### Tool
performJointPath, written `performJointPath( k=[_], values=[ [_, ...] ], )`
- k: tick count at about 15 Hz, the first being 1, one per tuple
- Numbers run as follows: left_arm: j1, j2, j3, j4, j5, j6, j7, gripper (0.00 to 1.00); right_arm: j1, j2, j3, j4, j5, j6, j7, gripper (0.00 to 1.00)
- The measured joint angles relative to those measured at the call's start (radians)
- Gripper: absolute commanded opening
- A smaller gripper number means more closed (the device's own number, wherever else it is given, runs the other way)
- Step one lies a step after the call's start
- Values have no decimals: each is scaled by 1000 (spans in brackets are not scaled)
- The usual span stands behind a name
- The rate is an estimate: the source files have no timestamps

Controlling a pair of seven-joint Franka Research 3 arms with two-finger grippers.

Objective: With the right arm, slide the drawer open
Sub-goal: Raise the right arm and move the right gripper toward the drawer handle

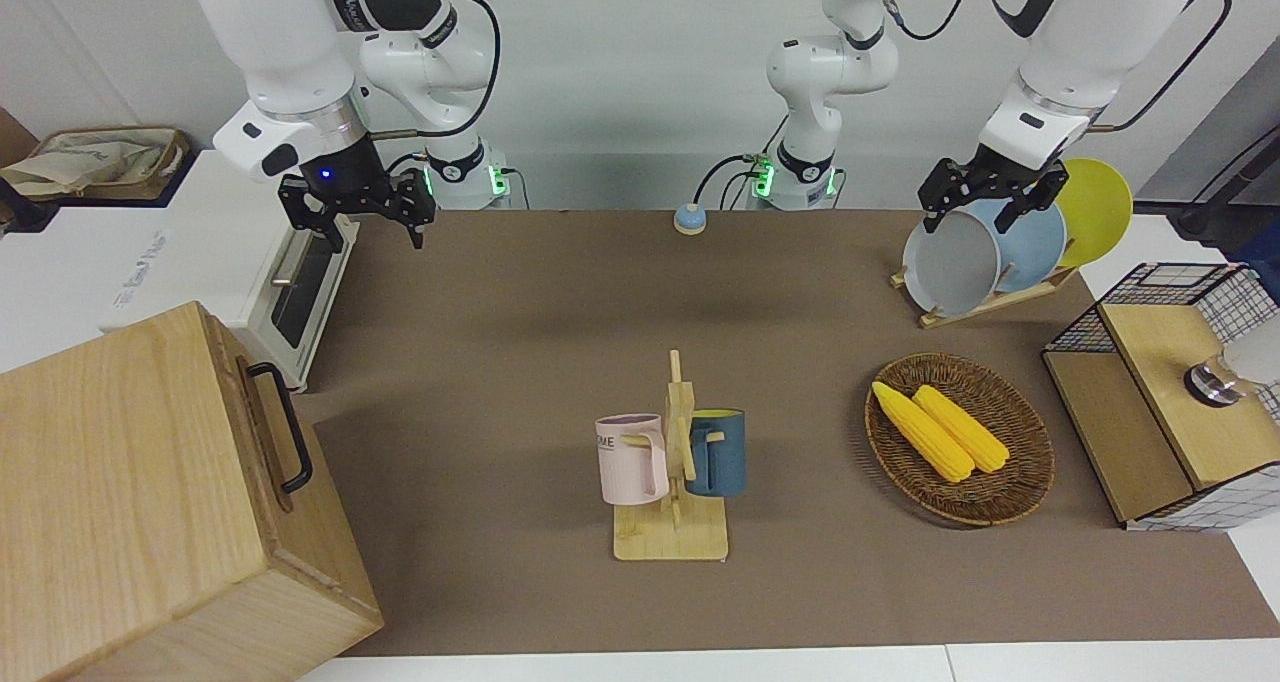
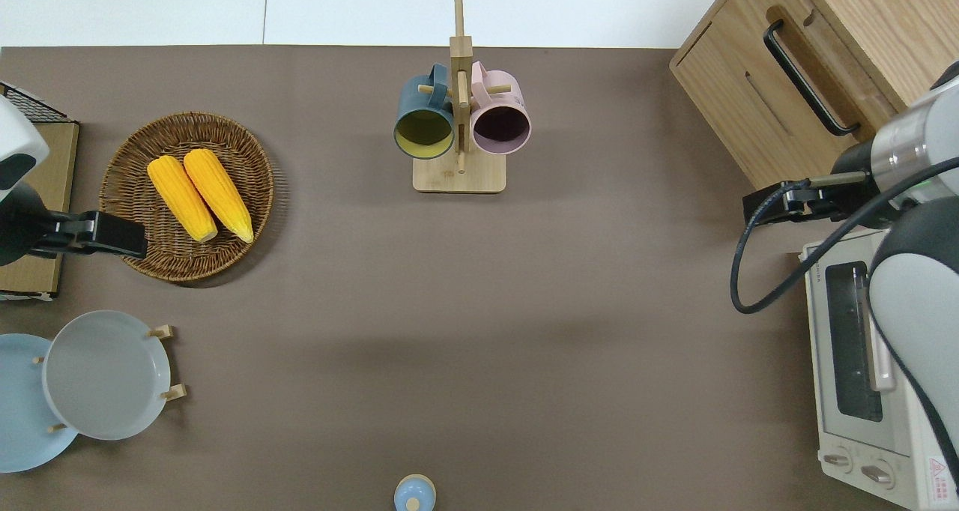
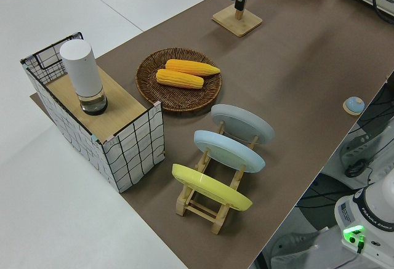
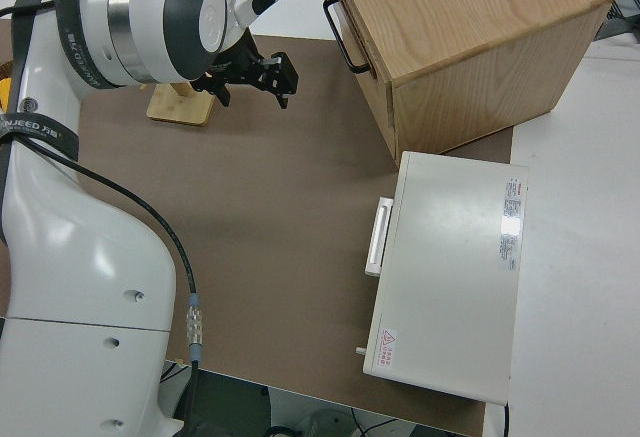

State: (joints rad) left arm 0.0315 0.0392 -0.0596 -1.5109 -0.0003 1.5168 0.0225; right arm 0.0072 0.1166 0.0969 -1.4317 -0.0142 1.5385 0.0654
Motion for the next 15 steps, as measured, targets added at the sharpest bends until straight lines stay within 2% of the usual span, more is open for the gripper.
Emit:
performJointPath(
  k=[7, 15],
  values=[
    [0, 0, 0, 0, 0, 0, 0, 993, 0, -3, 7, 28, 0, 0, 0, 983],
    [0, 0, 0, 0, 0, 0, 0, 993, 0, -3, 10, 30, -1, 0, 0, 985]
  ],
)
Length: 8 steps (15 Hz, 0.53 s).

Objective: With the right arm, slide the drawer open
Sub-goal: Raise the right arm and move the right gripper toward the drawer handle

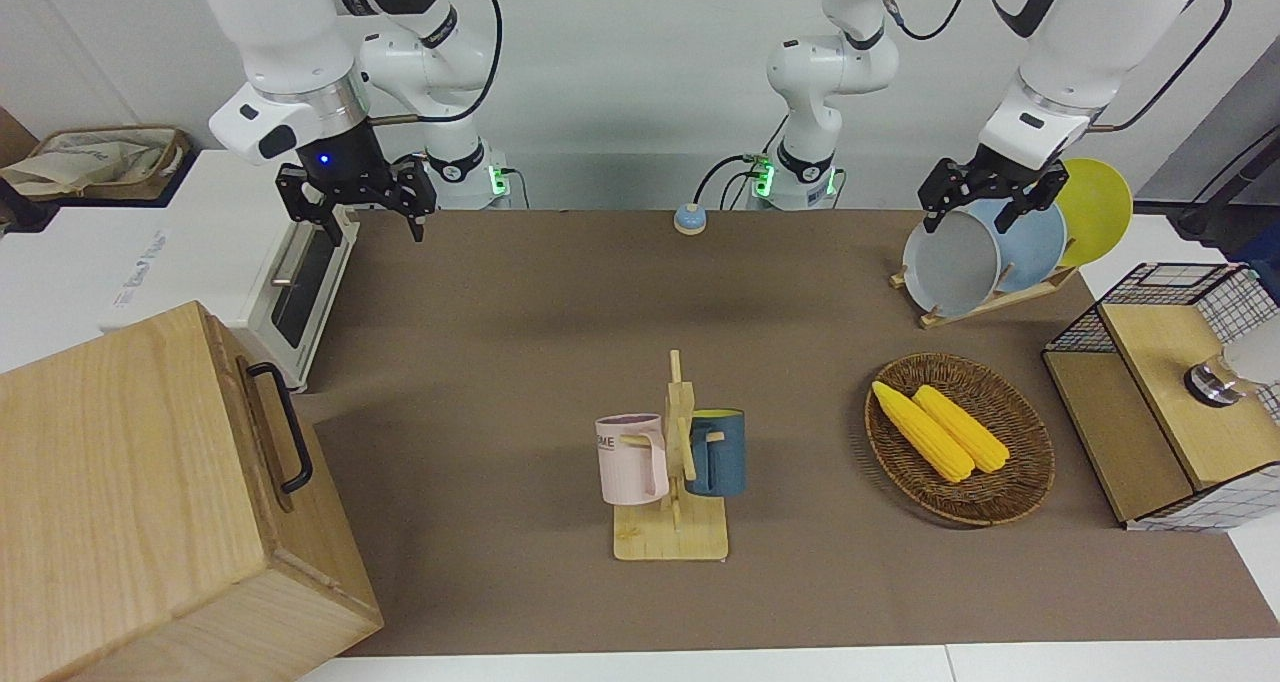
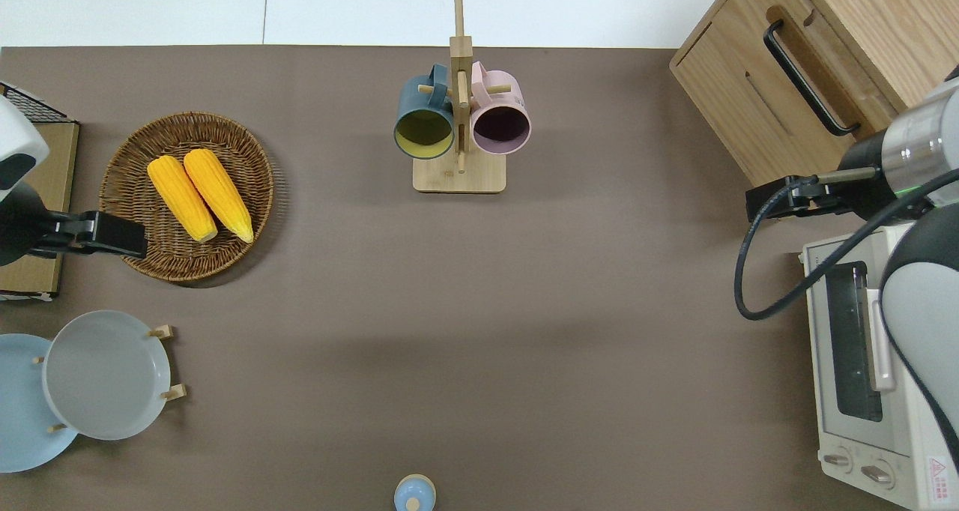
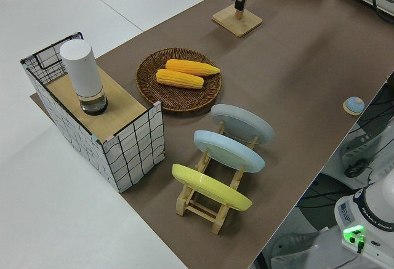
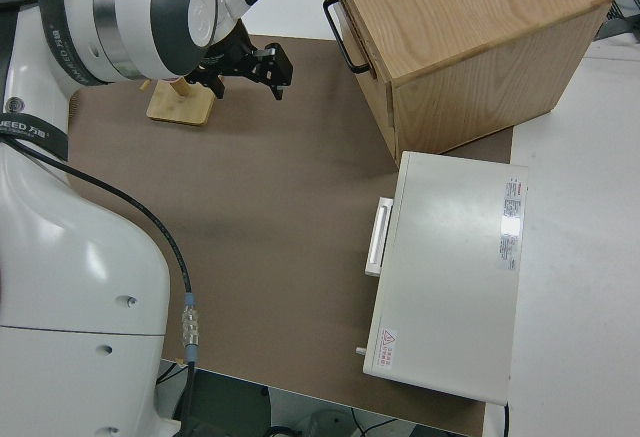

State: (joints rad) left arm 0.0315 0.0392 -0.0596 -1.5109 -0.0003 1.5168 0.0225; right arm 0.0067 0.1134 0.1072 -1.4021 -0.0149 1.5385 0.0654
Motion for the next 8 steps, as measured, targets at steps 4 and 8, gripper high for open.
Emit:
performJointPath(
  k=[4, 8],
  values=[
    [0, 0, 0, 0, 0, 0, 0, 993, 1, 0, 23, 0, -54, 0, 0, 983],
    [0, 0, 0, 0, 0, 0, 0, 993, 95, 2, 55, -1, -299, 0, 1, 983]
  ],
)
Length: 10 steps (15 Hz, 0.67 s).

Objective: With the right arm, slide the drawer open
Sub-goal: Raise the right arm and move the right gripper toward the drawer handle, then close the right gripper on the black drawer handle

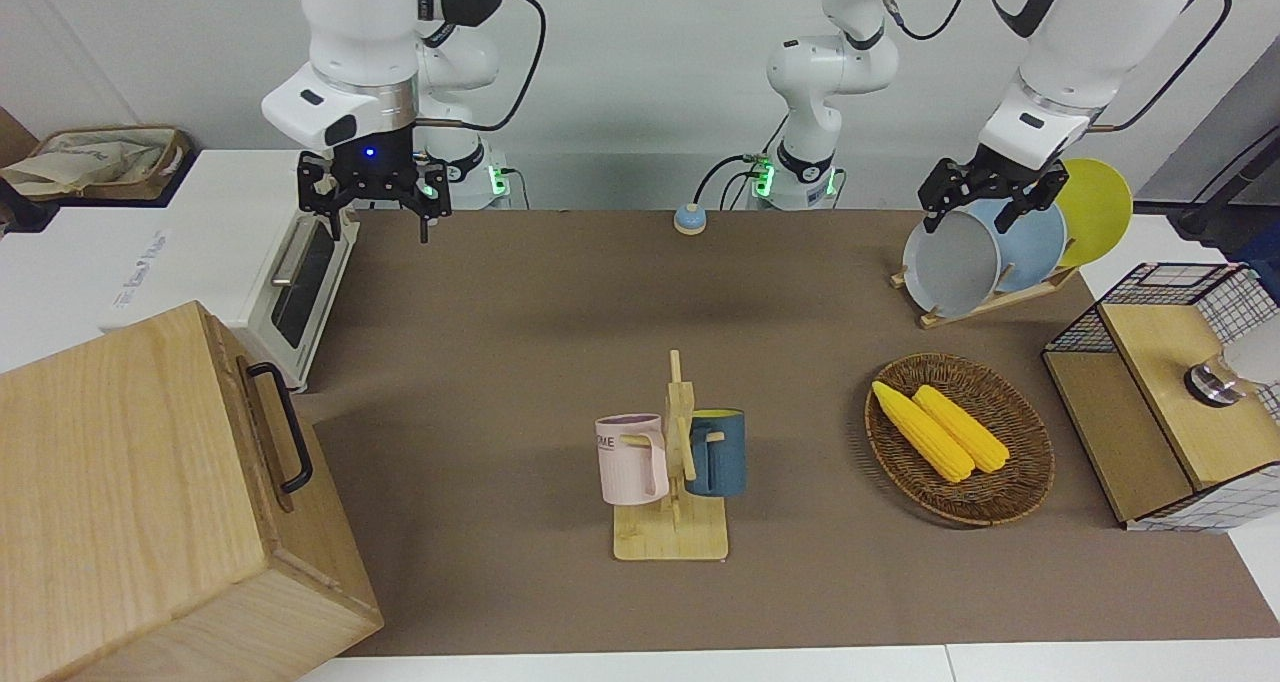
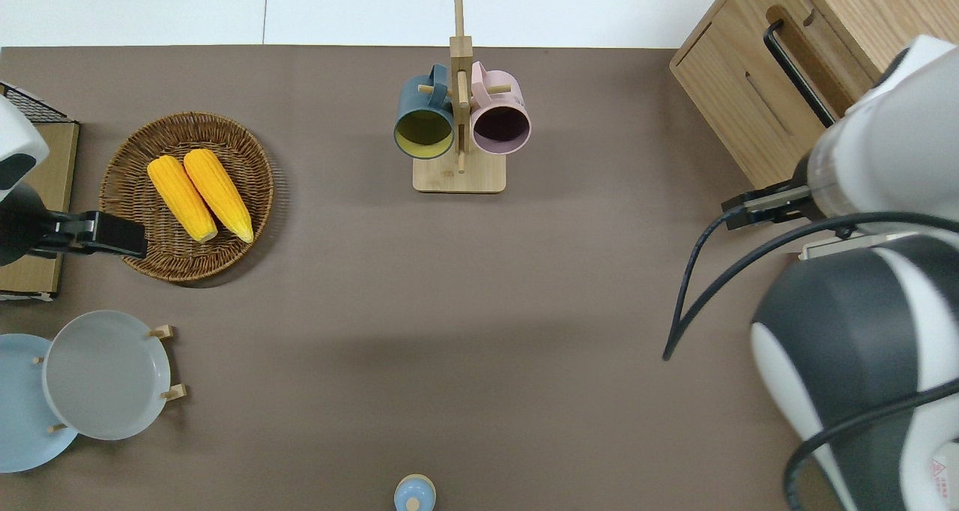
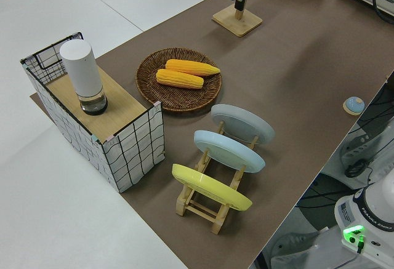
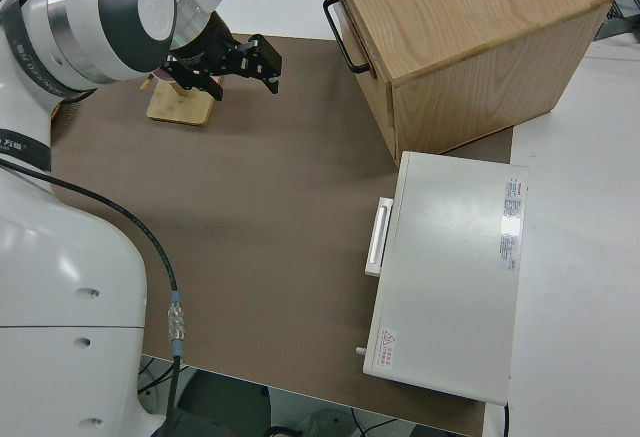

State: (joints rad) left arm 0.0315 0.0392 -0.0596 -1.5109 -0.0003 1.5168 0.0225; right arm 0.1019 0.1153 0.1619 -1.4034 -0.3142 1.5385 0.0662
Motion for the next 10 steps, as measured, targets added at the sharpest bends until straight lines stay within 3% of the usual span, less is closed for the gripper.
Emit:
performJointPath(
  k=[2, 5, 7, 10],
  values=[
    [0, 0, 0, 0, 0, 0, 0, 993, 56, 9, 30, -3, -156, 6, 24, 985],
    [0, 0, 0, 0, 0, 0, 0, 993, 65, 45, 96, -48, -443, 108, 61, 985],
    [0, 0, 0, 0, 0, 0, 0, 993, 65, 85, 98, -71, -546, 181, 98, 985],
    [0, 0, 0, 0, 0, 0, 0, 993, 65, 137, 98, -86, -699, 235, 140, 985]
  ],
)
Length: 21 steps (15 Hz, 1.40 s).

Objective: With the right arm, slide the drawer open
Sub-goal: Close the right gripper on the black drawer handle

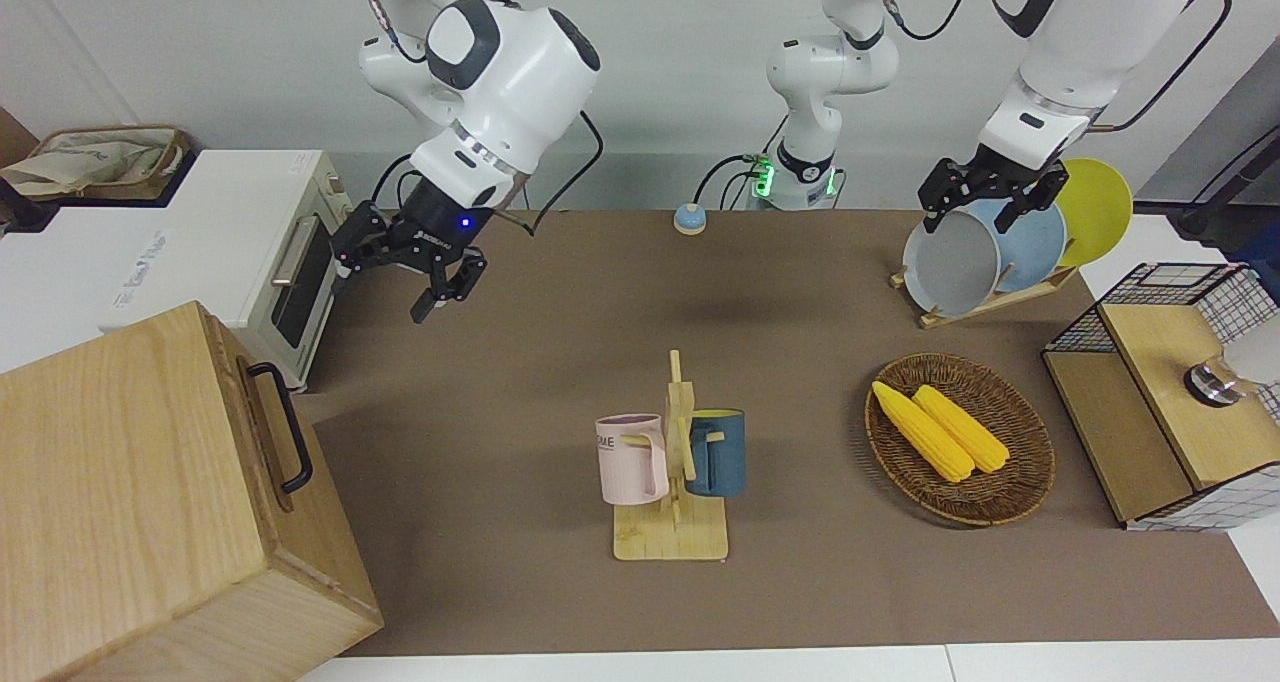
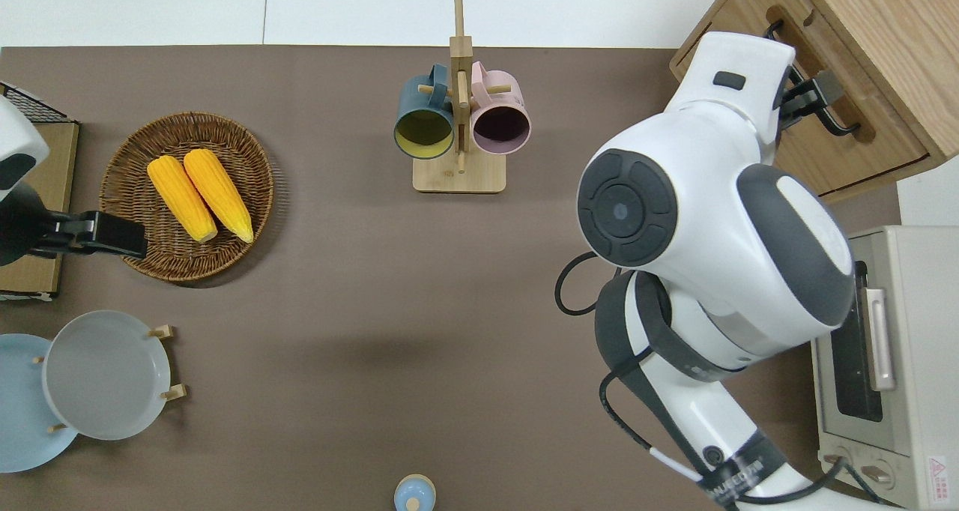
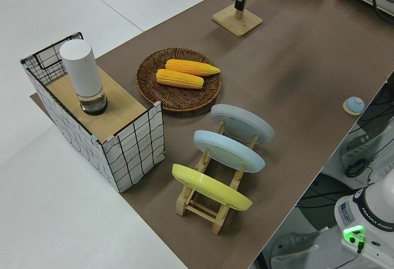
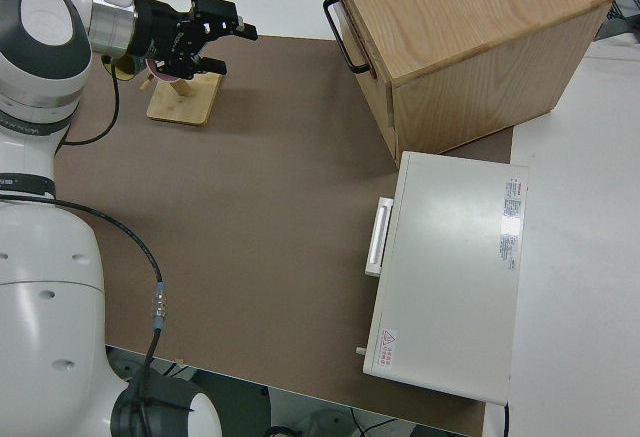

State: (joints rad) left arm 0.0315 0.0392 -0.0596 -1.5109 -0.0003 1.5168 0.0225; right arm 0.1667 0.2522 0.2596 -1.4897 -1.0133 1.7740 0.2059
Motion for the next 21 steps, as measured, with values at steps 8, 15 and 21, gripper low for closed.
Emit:
performJointPath(
  k=[8, 15, 21],
  values=[
    [0, 0, 0, 0, 0, 0, 0, 993, -2, 107, -3, -101, -369, 11, 51, 981],
    [0, 0, 0, 0, 0, 0, 0, 993, -47, 152, -12, -153, -546, -20, 78, 977],
    [0, 0, 0, 0, 0, 0, 0, 993, -52, 219, -13, -159, -647, -109, 223, 979]
  ],
)
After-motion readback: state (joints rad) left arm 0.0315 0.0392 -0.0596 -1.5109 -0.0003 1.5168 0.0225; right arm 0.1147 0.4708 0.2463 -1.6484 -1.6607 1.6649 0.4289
